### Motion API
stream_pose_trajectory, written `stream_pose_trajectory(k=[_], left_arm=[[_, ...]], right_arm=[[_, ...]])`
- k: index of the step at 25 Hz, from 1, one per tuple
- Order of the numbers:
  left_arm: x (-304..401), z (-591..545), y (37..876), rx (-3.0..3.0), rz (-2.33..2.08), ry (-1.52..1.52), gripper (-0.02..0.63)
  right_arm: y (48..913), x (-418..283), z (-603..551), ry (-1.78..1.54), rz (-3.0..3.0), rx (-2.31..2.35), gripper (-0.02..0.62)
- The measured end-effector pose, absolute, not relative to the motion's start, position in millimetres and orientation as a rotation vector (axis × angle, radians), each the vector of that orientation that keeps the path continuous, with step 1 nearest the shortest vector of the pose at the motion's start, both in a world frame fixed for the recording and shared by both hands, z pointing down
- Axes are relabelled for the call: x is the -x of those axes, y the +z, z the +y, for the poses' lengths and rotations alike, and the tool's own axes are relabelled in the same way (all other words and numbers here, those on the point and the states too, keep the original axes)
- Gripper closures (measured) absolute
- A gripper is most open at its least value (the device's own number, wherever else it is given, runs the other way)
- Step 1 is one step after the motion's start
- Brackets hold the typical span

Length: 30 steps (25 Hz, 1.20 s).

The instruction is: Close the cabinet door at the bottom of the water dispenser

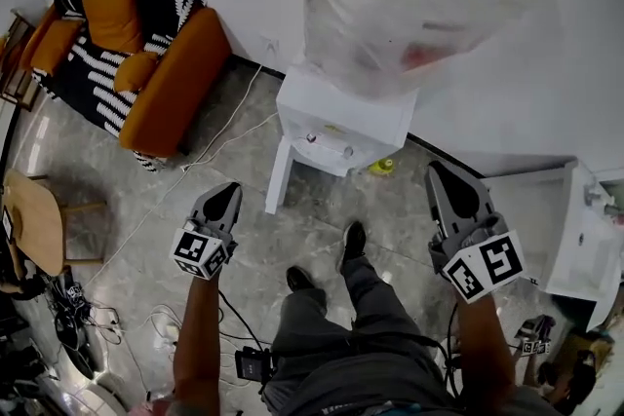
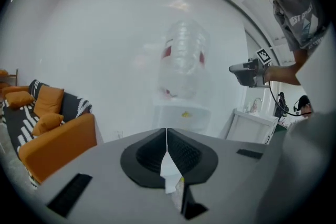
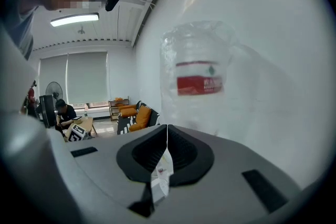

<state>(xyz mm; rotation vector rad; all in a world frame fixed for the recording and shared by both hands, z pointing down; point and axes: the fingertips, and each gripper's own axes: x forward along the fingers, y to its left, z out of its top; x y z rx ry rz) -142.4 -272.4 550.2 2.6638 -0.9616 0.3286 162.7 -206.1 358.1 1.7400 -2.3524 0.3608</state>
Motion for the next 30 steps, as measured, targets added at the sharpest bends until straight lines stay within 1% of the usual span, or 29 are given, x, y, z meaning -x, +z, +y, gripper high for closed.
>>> stream_pose_trajectory(k=[8,13,14,16,21,24,25,30], left_arm=[[144.4,-276.4,702.1,-2.557,-0.921,0.479,0.584],[146.0,-270.9,780.3,-2.473,-0.893,0.554,0.582],[145.3,-269.6,793.3,-2.457,-0.889,0.563,0.570],[143.2,-266.3,818.5,-2.431,-0.876,0.589,0.522],[137.5,-258.8,874.7,-2.388,-0.824,0.642,0.514],[136.9,-252.9,907.3,-2.335,-0.813,0.657,0.491],[137.9,-252.1,916.7,-2.316,-0.821,0.657,0.479],[142.6,-249.1,946.9,-2.225,-0.837,0.592,0.477]], right_arm=[[444.7,-153.4,-215.9,0.433,-2.347,-1.717,0.565],[488.1,-149.4,-216.7,0.443,-2.360,-1.696,0.565],[497.1,-150.1,-216.3,0.449,-2.359,-1.693,0.565],[515.2,-152.0,-215.5,0.466,-2.353,-1.691,0.563],[554.5,-152.1,-213.3,0.502,-2.339,-1.667,0.563],[575.5,-153.0,-206.4,0.523,-2.327,-1.653,0.565],[581.8,-154.0,-203.8,0.531,-2.322,-1.650,0.565],[605.4,-161.8,-191.6,0.565,-2.293,-1.648,0.564]])
